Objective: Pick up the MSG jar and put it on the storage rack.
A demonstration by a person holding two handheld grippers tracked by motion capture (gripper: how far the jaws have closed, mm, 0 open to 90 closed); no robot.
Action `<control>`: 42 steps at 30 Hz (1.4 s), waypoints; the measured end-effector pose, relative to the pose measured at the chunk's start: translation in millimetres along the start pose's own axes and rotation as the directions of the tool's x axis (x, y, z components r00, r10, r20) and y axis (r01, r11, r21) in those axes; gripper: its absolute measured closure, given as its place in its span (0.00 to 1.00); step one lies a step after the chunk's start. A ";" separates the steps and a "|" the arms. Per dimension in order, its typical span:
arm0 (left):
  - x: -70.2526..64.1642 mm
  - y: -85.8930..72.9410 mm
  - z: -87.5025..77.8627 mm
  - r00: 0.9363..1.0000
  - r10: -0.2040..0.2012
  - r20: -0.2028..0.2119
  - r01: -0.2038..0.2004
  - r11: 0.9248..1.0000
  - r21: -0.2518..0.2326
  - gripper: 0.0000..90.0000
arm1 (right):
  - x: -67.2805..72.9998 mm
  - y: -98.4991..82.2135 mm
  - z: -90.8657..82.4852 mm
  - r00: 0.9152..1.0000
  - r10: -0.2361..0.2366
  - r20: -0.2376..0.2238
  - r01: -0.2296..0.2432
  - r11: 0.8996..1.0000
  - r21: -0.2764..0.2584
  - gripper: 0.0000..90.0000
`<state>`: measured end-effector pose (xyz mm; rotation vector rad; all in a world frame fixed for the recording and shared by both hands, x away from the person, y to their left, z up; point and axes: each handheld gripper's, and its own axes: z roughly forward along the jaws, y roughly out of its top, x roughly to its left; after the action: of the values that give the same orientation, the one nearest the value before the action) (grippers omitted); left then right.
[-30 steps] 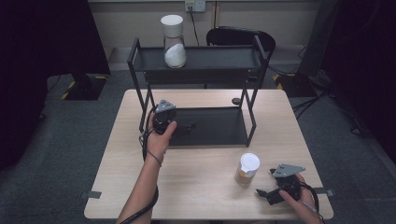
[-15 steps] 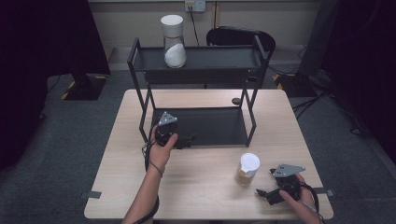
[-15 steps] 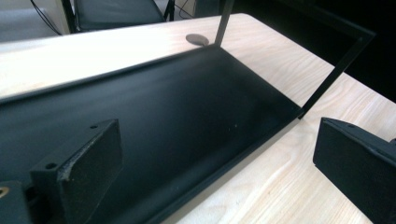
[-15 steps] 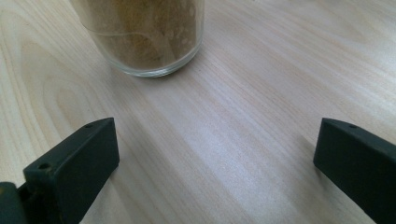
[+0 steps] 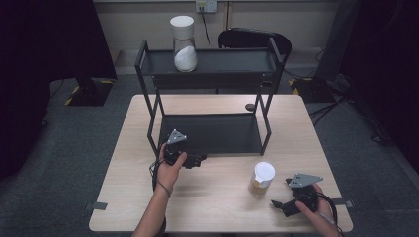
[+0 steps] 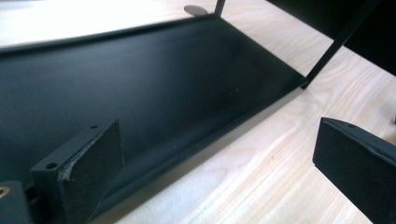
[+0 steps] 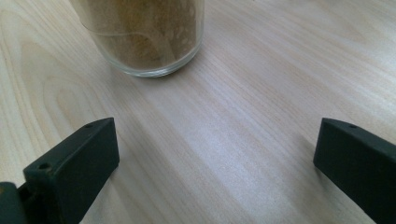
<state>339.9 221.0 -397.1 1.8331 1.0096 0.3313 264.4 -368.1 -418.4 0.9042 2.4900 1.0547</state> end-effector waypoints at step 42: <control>-5.2 -55.2 -31.9 0.998 0.055 -0.036 -0.049 0.990 0.136 0.01 | 0.0 0.0 0.0 1.000 0.000 0.000 0.000 1.000 0.000 0.00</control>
<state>289.9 246.7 -427.7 1.9842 1.0346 0.3395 264.4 -368.1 -418.4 0.9046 2.4900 1.0548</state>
